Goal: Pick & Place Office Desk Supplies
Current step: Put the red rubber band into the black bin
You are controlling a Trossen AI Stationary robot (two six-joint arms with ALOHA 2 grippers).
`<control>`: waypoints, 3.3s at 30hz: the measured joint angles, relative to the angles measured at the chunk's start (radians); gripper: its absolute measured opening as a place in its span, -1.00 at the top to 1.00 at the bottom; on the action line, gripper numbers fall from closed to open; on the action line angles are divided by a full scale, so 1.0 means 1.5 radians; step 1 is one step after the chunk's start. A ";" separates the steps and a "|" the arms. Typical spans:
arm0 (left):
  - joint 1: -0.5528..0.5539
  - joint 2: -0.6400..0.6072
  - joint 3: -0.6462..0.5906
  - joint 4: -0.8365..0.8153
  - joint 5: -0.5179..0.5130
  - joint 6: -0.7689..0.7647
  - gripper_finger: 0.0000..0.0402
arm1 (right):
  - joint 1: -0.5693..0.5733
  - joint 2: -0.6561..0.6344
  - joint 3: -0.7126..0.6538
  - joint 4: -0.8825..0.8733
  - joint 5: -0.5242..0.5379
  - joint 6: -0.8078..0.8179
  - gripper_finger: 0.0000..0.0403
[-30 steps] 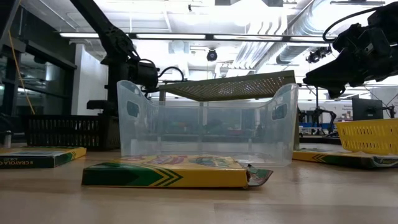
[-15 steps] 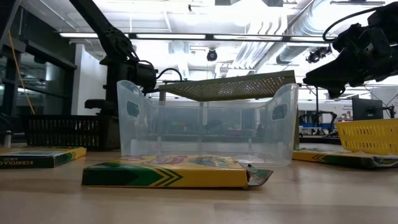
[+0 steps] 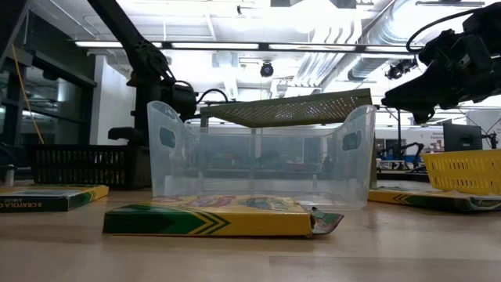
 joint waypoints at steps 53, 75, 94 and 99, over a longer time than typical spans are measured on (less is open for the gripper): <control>-0.014 -0.035 -0.003 -0.003 -0.030 -0.005 0.99 | 0.000 0.000 0.000 0.000 0.000 0.000 0.54; -0.070 -0.121 0.020 -0.042 -0.077 -0.012 0.99 | 0.000 0.000 0.000 0.000 0.000 0.000 0.54; -0.176 -0.306 0.020 -0.078 -0.198 -0.090 1.00 | 0.000 0.000 0.000 0.000 0.000 0.000 0.54; -0.197 -0.329 0.020 -0.083 -0.210 -0.105 1.00 | 0.000 0.000 0.000 0.000 0.000 0.000 0.54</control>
